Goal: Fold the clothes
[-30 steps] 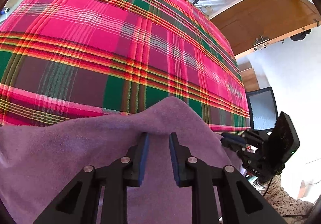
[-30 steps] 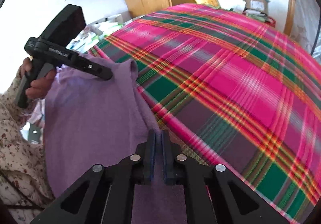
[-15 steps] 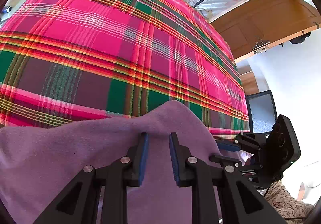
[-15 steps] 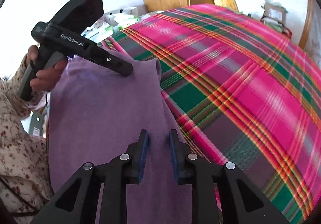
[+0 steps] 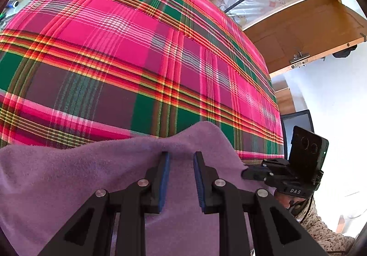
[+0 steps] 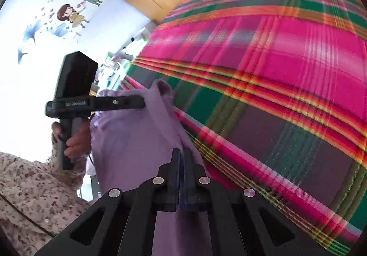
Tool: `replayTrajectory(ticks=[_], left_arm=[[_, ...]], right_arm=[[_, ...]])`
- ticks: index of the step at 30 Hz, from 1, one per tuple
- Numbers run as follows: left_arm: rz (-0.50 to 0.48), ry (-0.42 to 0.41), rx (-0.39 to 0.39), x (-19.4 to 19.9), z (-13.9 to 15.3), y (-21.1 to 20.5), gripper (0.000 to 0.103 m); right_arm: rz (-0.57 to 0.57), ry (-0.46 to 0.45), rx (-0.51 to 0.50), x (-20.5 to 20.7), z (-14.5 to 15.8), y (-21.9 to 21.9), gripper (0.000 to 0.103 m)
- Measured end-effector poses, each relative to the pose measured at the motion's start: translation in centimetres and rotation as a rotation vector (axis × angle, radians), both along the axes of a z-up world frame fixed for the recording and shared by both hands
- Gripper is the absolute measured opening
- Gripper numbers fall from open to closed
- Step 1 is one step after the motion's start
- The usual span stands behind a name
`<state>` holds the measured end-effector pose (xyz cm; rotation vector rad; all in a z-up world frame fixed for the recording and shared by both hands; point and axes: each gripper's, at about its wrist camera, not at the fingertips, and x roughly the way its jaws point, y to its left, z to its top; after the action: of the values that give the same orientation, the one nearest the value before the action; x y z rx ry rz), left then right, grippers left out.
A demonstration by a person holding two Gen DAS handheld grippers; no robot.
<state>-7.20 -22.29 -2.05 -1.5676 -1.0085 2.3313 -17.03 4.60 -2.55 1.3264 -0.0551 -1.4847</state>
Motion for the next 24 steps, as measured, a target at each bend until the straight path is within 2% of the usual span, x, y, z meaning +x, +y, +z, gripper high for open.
replayTrajectory(ticks=[1, 6, 8, 13, 17, 20, 24], left_arm=[[0.001, 0.000, -0.002, -0.1, 0.0, 0.0, 0.022], [0.018, -0.002, -0.010, -0.7, 0.1, 0.3, 0.022], [0.019, -0.003, -0.015, -0.8, 0.3, 0.5, 0.023], [0.018, 0.017, -0.014, -0.6, 1.0, 0.9, 0.023], [0.003, 0.040, -0.004, -0.2, 1.5, 0.9, 0.023], [-0.021, 0.038, -0.002, -0.6, 1.6, 1.6, 0.023], [-0.044, 0.029, -0.011, -1.2, 1.3, 2.3, 0.023]], right_arm=[[0.005, -0.001, 0.001, 0.1, -0.1, -0.1, 0.002], [0.042, 0.187, 0.061, 1.6, 1.1, -1.2, 0.004], [0.049, 0.234, 0.081, 2.1, 1.5, -1.4, 0.006], [0.007, 0.344, 0.062, 3.3, 3.9, -0.6, 0.013], [-0.037, 0.383, 0.077, 3.9, 5.0, 2.2, 0.013], [-0.122, 0.386, 0.108, 4.4, 5.2, 4.6, 0.013], [-0.178, 0.478, 0.199, 6.4, 5.3, 8.0, 0.013]])
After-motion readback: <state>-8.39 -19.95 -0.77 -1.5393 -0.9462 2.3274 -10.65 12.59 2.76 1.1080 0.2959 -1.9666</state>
